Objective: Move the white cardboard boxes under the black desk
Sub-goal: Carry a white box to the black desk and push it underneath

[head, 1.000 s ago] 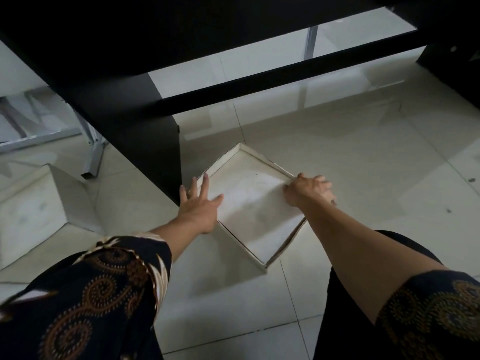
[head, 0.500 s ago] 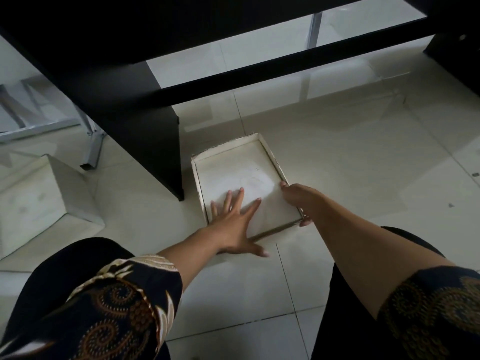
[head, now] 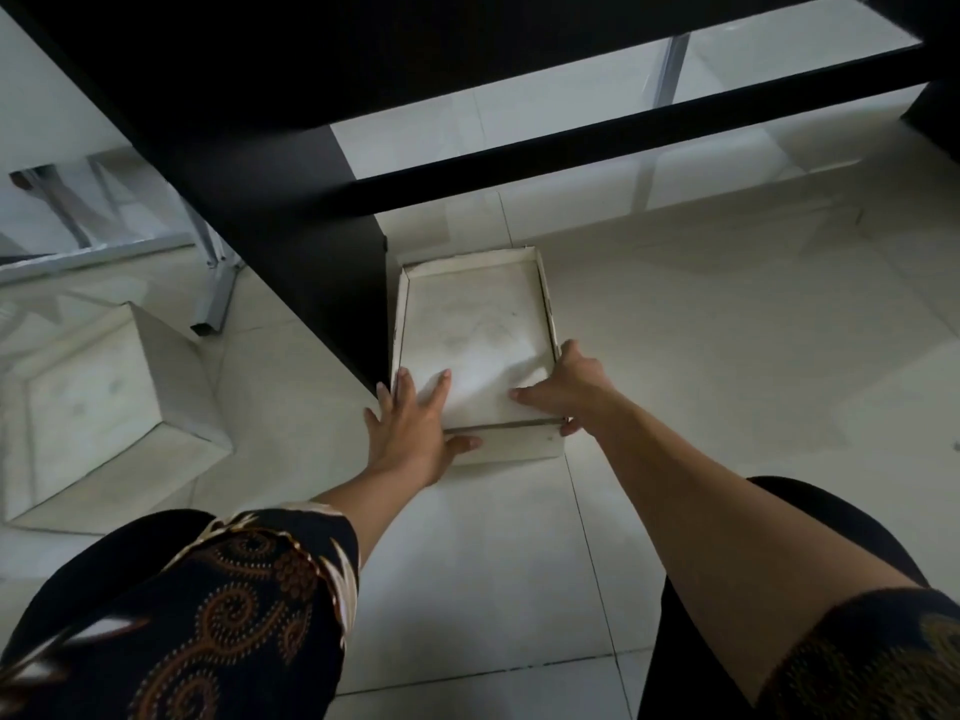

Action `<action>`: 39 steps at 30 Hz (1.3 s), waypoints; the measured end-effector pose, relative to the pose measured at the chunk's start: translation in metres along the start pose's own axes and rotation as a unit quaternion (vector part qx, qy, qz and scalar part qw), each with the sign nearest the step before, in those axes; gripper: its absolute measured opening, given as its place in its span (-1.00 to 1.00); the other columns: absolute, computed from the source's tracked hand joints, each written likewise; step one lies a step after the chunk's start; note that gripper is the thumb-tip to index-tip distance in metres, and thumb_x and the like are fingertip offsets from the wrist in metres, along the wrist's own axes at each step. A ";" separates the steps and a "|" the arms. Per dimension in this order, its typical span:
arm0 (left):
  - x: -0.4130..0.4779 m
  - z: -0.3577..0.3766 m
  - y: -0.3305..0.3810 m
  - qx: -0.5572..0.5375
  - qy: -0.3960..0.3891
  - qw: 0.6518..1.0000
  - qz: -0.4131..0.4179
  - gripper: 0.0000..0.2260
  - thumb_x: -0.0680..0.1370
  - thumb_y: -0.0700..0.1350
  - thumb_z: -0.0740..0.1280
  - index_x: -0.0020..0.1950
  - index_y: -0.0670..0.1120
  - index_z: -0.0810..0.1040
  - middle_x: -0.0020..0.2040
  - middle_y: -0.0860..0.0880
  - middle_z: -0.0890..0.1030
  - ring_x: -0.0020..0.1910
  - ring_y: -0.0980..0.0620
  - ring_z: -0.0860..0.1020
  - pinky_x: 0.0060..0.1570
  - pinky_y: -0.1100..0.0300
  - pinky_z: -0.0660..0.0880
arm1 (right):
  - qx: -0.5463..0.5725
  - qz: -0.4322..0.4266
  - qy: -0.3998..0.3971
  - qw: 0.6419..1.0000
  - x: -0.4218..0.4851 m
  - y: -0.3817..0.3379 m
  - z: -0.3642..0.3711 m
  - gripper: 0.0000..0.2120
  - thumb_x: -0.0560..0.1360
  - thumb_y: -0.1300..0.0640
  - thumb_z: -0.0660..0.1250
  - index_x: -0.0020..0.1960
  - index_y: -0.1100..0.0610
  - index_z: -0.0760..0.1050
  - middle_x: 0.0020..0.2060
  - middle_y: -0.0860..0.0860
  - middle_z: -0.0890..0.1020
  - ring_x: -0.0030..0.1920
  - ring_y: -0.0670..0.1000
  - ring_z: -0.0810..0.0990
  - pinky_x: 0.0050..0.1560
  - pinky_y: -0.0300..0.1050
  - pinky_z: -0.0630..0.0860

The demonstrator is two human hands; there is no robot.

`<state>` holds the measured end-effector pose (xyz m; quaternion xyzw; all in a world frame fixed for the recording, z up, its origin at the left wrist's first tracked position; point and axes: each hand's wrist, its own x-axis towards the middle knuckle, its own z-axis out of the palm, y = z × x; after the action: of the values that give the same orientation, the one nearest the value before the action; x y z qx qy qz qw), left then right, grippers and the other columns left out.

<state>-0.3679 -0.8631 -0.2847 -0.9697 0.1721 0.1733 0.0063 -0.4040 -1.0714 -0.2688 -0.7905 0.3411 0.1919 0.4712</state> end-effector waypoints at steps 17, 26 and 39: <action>0.077 -0.045 -0.014 0.239 -0.009 0.971 0.008 -0.11 0.44 0.53 -0.03 0.58 -0.02 0.16 0.41 -0.28 0.43 0.51 -0.34 0.17 0.37 -0.50 -0.23 | -0.215 -0.118 0.132 0.960 0.025 -0.040 0.042 -0.06 0.42 -0.26 0.47 0.55 0.18 0.11 0.37 0.16 0.34 0.31 0.27 0.49 0.20 0.13 0.50; 0.109 -0.068 -0.042 0.244 -0.052 0.967 0.051 -0.21 0.54 0.41 0.09 0.63 0.01 -0.01 0.48 -0.23 0.35 0.48 -0.29 0.27 0.48 -0.34 -0.15 | -0.232 -0.112 0.113 0.960 0.018 -0.021 0.071 -0.01 0.53 -0.14 0.39 0.64 0.03 -0.24 0.54 0.20 0.13 0.40 0.29 0.36 0.30 0.11 0.43; 0.109 -0.065 -0.046 0.281 -0.038 0.957 0.055 -0.27 0.59 0.29 0.15 0.63 0.01 -0.03 0.50 -0.23 0.33 0.46 -0.25 0.31 0.51 -0.25 -0.10 | -0.302 -0.072 0.032 0.950 0.042 -0.046 0.080 -0.08 0.61 -0.18 0.22 0.62 0.15 -0.35 0.56 0.21 -0.42 0.53 0.40 0.12 0.44 0.18 0.29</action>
<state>-0.2345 -0.8605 -0.2628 -0.9106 0.2663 0.1546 0.2756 -0.3405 -1.0015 -0.3058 -0.9240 0.2243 0.2256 0.2122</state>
